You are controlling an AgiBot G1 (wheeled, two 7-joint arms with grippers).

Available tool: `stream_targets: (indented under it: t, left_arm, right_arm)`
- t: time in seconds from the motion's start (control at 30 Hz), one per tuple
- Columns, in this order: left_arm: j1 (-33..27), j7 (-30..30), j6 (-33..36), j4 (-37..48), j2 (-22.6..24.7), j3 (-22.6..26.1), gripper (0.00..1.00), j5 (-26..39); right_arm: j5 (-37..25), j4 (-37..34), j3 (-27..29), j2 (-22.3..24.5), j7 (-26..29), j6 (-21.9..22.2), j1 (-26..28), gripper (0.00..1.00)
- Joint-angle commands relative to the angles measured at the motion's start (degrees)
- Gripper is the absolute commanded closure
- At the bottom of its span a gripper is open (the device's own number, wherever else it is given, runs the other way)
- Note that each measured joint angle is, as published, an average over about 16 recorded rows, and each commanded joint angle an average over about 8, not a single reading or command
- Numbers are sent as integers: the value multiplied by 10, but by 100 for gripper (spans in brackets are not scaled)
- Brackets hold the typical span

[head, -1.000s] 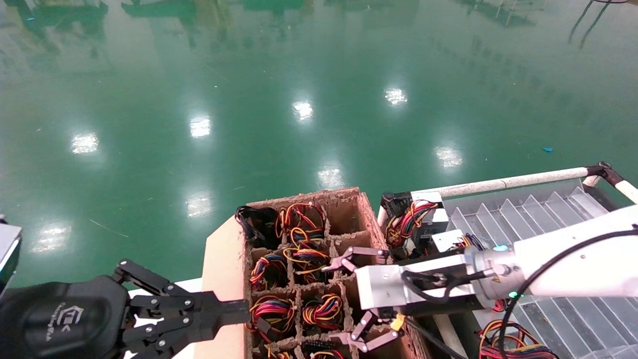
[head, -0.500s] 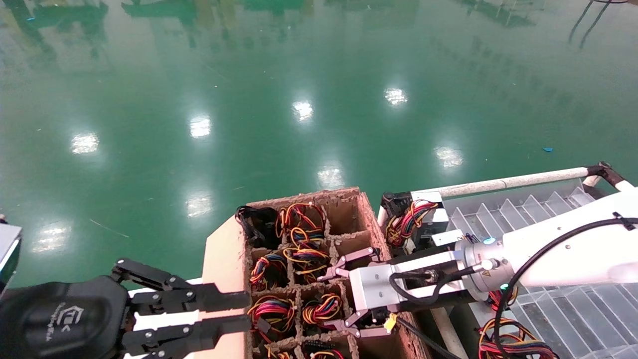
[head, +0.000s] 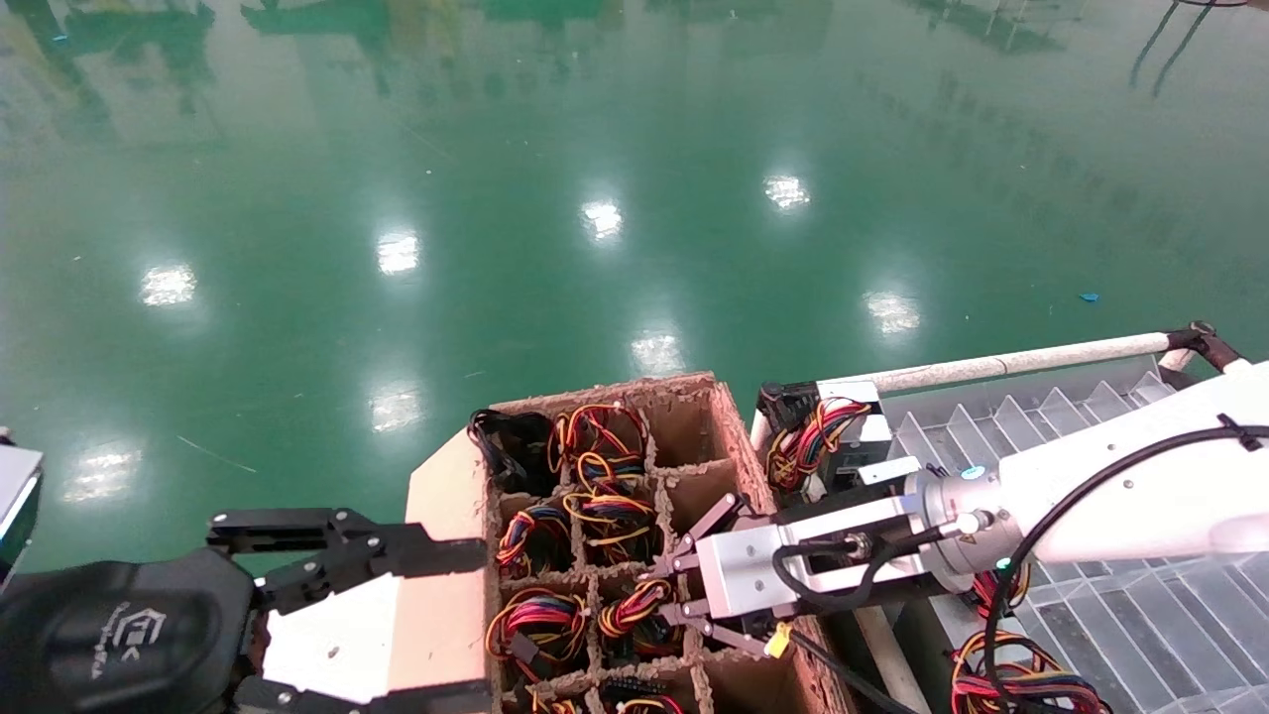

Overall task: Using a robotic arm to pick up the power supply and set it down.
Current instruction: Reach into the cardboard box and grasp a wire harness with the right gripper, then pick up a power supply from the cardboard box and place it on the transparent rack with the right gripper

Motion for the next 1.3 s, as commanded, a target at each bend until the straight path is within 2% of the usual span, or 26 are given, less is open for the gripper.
stream_targets:
  t: [0.03, 0.5, 0.93, 1.13, 1.3]
  left_arm:
    - [0, 0, 0, 0, 0, 0, 0, 0]
    - [0, 0, 0, 0, 0, 1, 0, 0]
    - [0, 1, 0, 0, 0, 1, 0, -1]
    - [0, 1, -1, 0, -1, 1, 0, -1]
    - [0, 1, -1, 0, -1, 2, 0, -1]
  right_arm:
    - [0, 0, 0, 0, -1, -1, 2, 100]
    - [39, 72, 29, 44, 28, -7, -4, 100]
    - [120, 194, 110, 120, 65, 36, -1, 100]
    - [148, 201, 145, 141, 56, 52, 20, 100]
    - [148, 178, 158, 149, 39, 50, 57, 100]
